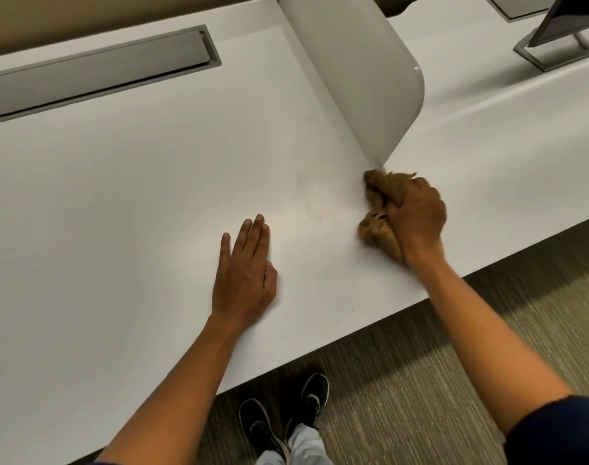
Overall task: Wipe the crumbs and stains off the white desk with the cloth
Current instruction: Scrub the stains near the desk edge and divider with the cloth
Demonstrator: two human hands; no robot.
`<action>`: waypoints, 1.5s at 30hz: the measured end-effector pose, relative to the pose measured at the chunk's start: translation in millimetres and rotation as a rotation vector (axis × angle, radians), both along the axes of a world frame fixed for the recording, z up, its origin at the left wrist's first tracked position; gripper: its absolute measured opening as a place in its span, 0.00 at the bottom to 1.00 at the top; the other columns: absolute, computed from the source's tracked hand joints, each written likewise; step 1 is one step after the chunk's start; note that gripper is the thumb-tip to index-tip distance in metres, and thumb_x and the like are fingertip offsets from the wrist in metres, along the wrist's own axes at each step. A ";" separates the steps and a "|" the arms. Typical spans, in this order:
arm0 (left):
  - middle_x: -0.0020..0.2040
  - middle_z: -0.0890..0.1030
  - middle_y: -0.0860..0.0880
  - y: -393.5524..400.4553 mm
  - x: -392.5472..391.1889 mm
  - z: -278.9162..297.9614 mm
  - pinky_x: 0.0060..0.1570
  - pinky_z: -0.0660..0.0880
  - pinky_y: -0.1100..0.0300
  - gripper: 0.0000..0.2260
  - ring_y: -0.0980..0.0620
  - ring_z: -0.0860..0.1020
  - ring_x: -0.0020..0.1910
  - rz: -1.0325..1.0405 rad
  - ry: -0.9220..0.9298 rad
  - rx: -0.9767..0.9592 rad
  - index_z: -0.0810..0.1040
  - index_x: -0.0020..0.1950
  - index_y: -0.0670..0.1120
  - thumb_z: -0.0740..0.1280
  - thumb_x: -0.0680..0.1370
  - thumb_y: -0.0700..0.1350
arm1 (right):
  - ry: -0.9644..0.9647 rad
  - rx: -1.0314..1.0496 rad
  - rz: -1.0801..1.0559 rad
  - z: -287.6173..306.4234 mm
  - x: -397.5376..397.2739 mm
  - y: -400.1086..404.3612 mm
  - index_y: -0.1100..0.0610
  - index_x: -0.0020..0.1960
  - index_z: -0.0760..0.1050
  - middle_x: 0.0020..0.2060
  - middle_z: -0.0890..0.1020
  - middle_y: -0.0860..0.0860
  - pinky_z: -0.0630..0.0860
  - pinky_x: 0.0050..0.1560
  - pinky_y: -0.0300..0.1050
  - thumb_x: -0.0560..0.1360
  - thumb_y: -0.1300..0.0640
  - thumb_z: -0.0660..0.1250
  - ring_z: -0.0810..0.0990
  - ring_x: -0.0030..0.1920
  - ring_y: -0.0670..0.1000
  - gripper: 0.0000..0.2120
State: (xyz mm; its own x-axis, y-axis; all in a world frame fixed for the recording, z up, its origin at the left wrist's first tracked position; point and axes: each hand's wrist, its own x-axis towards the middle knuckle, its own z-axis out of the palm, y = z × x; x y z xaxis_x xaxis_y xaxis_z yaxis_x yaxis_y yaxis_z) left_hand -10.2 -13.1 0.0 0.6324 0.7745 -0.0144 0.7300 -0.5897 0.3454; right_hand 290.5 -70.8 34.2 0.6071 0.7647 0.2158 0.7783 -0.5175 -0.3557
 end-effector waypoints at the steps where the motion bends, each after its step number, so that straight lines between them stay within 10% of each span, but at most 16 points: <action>1: 0.83 0.53 0.47 0.0 0.0 -0.2 0.80 0.48 0.42 0.29 0.50 0.50 0.82 0.001 0.003 -0.001 0.57 0.81 0.41 0.48 0.79 0.46 | 0.062 0.011 0.001 1.9 12.2 -7.4 0.38 0.59 0.78 0.49 0.82 0.37 0.74 0.46 0.37 0.75 0.47 0.67 0.79 0.50 0.43 0.14; 3: 0.83 0.53 0.47 0.1 -0.4 -0.3 0.80 0.48 0.42 0.29 0.49 0.50 0.82 0.004 0.010 -0.001 0.57 0.81 0.42 0.48 0.78 0.46 | 0.143 0.044 -0.054 1.7 21.9 -27.8 0.32 0.58 0.77 0.47 0.81 0.31 0.70 0.48 0.27 0.77 0.42 0.65 0.79 0.50 0.37 0.11; 9: 0.83 0.53 0.47 0.0 0.4 -0.5 0.80 0.48 0.42 0.29 0.49 0.50 0.82 0.000 0.013 -0.003 0.57 0.81 0.42 0.50 0.79 0.46 | 0.095 0.015 -0.273 -16.1 -1.6 -62.6 0.64 0.50 0.76 0.44 0.81 0.61 0.71 0.42 0.50 0.76 0.46 0.70 0.80 0.44 0.63 0.20; 22: 0.83 0.53 0.47 0.0 -0.9 -3.1 0.80 0.47 0.42 0.29 0.49 0.50 0.82 -0.001 0.000 -0.002 0.56 0.81 0.42 0.49 0.79 0.46 | 0.136 0.143 -0.503 -9.2 -52.7 -110.0 0.63 0.54 0.76 0.50 0.79 0.59 0.69 0.49 0.48 0.70 0.48 0.77 0.76 0.50 0.63 0.22; 35: 0.83 0.51 0.47 -2.8 -10.1 5.7 0.80 0.40 0.45 0.29 0.50 0.46 0.82 -0.071 -0.156 -0.107 0.51 0.82 0.43 0.49 0.80 0.46 | 0.149 0.000 -0.062 -1.8 -209.8 -99.0 0.57 0.51 0.80 0.48 0.80 0.52 0.76 0.43 0.46 0.63 0.53 0.81 0.78 0.49 0.55 0.19; 45: 0.83 0.46 0.49 -14.9 -109.5 21.1 0.80 0.39 0.47 0.31 0.52 0.41 0.81 0.149 -0.154 -0.129 0.47 0.82 0.46 0.48 0.81 0.56 | 0.510 0.051 0.176 17.6 -246.2 -59.0 0.47 0.56 0.75 0.46 0.78 0.42 0.72 0.45 0.32 0.70 0.46 0.74 0.79 0.48 0.46 0.17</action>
